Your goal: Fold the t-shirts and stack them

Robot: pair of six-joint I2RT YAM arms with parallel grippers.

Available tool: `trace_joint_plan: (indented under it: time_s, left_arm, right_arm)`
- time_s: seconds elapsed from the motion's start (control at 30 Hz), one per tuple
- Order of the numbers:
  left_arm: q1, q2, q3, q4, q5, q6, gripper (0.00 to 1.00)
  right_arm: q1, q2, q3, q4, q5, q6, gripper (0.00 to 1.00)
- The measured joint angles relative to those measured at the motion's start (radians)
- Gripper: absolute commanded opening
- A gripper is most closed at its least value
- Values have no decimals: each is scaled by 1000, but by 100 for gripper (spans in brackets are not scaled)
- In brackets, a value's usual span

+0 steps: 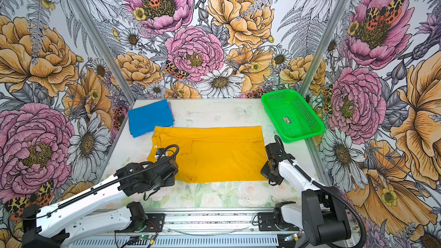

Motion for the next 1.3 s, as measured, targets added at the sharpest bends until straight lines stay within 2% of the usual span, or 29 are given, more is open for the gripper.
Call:
trace_joint_plan:
  time_s: [0.27, 0.47, 0.63, 0.93, 1.13, 1.3]
  left_arm:
    - [25, -47, 0, 8, 0, 8, 0]
    - [137, -30, 49, 33, 16, 104, 0]
    - [309, 22, 81, 134, 99, 227, 0]
    - [520, 109, 95, 290, 219, 419, 0]
    - [620, 151, 108, 393, 277, 486, 0]
    - [642, 237, 140, 458, 318, 525, 0]
  right_arm:
    - [0, -53, -11, -13, -6, 14, 0]
    - [-7, -53, 52, -35, 4, 6, 0]
    - [-18, 32, 156, -3, 20, -18, 0]
    - [-47, 253, 304, 90, 15, -53, 0]
    - [-75, 355, 375, 138, -5, -58, 0]
    - [-87, 412, 431, 158, -27, -55, 0]
